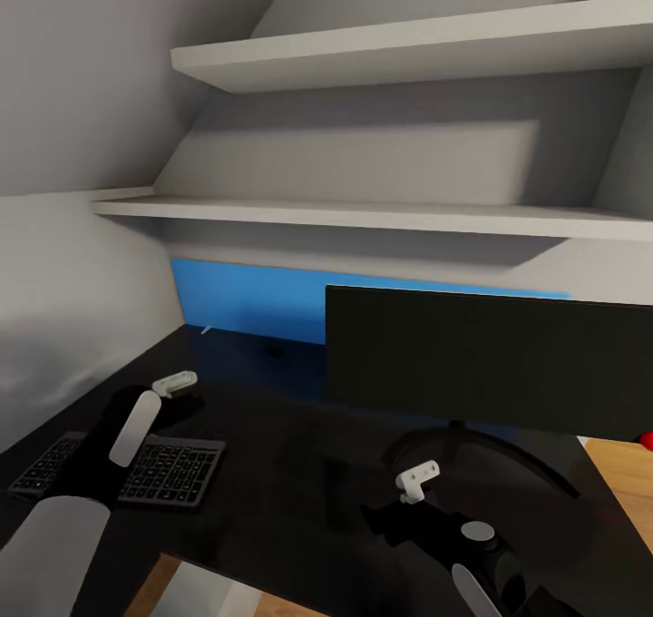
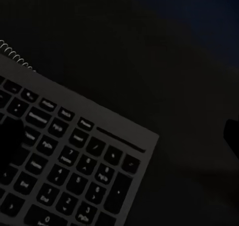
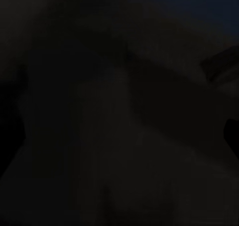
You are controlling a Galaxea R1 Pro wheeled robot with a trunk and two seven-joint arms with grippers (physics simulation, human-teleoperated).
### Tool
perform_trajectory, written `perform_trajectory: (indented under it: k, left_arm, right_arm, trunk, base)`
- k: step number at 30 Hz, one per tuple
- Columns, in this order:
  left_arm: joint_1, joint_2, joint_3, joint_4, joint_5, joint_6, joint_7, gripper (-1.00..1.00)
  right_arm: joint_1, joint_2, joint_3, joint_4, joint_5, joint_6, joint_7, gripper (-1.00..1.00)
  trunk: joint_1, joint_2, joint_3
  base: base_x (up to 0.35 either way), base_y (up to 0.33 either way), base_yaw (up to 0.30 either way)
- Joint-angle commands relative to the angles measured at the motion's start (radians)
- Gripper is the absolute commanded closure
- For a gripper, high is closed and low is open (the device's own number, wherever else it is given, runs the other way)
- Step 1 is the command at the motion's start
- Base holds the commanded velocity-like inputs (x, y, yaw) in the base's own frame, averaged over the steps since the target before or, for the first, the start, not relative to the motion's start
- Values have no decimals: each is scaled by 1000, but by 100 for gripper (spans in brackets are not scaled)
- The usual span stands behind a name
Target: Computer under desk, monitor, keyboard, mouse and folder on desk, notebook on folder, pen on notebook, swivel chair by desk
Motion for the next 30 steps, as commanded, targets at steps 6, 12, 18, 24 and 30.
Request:
perform_trajectory:
  k: [6, 12, 18, 24, 30]
  left_arm:
    - [-62, -1, -8, 141, 11, -54, 2, -100]
    - [-112, -1, -86, 270, 11, -131, -1, -100]
    - [-145, 0, -171, 364, 14, -210, -5, -100]
    - [-150, 2, -196, 390, 14, -238, -5, -100]
    - [-148, 8, -200, 401, 11, -244, -5, -100]
  right_arm:
    - [0, -2, 2, -2, -10, 1, -10, -100]
    - [0, -2, 3, -2, -11, 0, -10, -100]
    - [3, -2, 3, -2, -11, 0, -10, -100]
    - [5, -1, 4, -2, -10, 0, -10, -100]
    - [5, -2, 4, -2, -10, 0, -10, -100]
  trunk:
    - [0, -1, -1]
    - [0, -1, -1]
    - [0, -1, -1]
    - [0, -1, -1]
    - [0, -1, -1]
  base:
    - [4, 4, -2]
    - [1, 1, 0]
    - [0, 0, 0]
    - [55, 57, 0]
    - [141, 139, 0]
